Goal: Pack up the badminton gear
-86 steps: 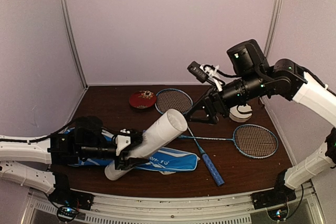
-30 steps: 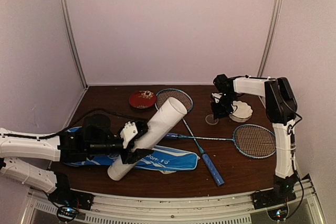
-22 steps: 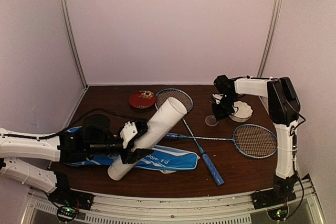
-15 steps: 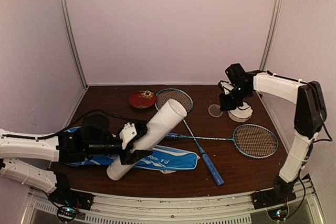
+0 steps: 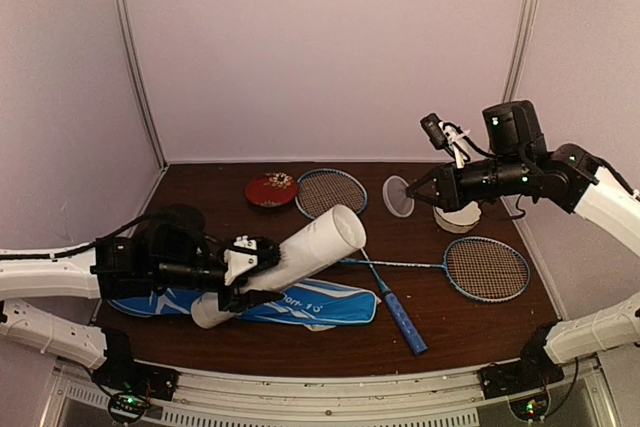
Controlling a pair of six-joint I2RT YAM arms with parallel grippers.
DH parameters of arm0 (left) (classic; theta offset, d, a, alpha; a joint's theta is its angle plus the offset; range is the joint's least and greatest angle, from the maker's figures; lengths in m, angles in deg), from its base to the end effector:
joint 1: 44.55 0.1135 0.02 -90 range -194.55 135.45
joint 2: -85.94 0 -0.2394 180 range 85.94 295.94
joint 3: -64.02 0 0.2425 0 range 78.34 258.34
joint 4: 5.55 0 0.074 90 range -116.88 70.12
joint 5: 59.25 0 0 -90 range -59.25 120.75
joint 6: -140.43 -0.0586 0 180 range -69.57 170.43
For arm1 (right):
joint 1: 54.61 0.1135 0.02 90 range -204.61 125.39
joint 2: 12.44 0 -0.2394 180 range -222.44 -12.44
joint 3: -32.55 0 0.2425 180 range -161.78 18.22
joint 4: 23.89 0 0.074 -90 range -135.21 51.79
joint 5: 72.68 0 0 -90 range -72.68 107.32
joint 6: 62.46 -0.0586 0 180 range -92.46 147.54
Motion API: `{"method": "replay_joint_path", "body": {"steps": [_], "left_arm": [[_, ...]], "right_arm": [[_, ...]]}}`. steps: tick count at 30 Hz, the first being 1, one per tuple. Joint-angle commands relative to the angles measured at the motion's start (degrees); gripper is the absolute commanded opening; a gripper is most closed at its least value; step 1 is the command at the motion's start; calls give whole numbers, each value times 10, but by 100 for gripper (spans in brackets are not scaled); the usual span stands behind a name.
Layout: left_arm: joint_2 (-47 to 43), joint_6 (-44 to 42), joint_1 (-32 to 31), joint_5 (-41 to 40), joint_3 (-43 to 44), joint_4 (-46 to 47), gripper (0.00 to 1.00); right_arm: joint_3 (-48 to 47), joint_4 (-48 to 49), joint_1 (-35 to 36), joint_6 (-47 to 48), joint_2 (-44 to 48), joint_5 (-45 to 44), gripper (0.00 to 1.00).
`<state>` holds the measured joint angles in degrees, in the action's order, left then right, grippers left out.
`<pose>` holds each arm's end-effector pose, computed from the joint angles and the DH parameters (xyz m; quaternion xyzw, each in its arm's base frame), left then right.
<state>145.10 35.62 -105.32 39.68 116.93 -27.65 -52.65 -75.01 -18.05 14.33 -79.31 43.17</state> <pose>0.1163 -0.2265 0.2300 0.5561 0.6521 -0.2610 0.4442 0.1958 0.1770 0.3413 -0.2780 0.8163 0.3745 0.3407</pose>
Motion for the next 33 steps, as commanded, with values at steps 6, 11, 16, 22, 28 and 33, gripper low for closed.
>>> {"method": "replay_joint_path", "body": {"steps": [6, 11, 16, 22, 28, 33], "left_arm": [[2, -56, -28, 33, 5, 81, 42], [12, -41, -29, 24, 1, 92, 41], [20, -35, -29, 4, 0, 86, 41], [28, -35, -29, -12, 7, 85, 41], [25, -19, -29, -11, -4, 108, 41], [29, -17, -28, -12, -3, 109, 41]], "right_arm": [[-22, -29, 133, -8, 52, -23, 0], [-57, -30, 208, -37, 37, -101, 0], [-87, -48, 238, -44, 17, -139, 0], [-123, -93, 270, -41, -7, -181, 0], [-128, -117, 290, -35, -21, -207, 0], [-122, -116, 297, -32, -27, -201, 0]]}}
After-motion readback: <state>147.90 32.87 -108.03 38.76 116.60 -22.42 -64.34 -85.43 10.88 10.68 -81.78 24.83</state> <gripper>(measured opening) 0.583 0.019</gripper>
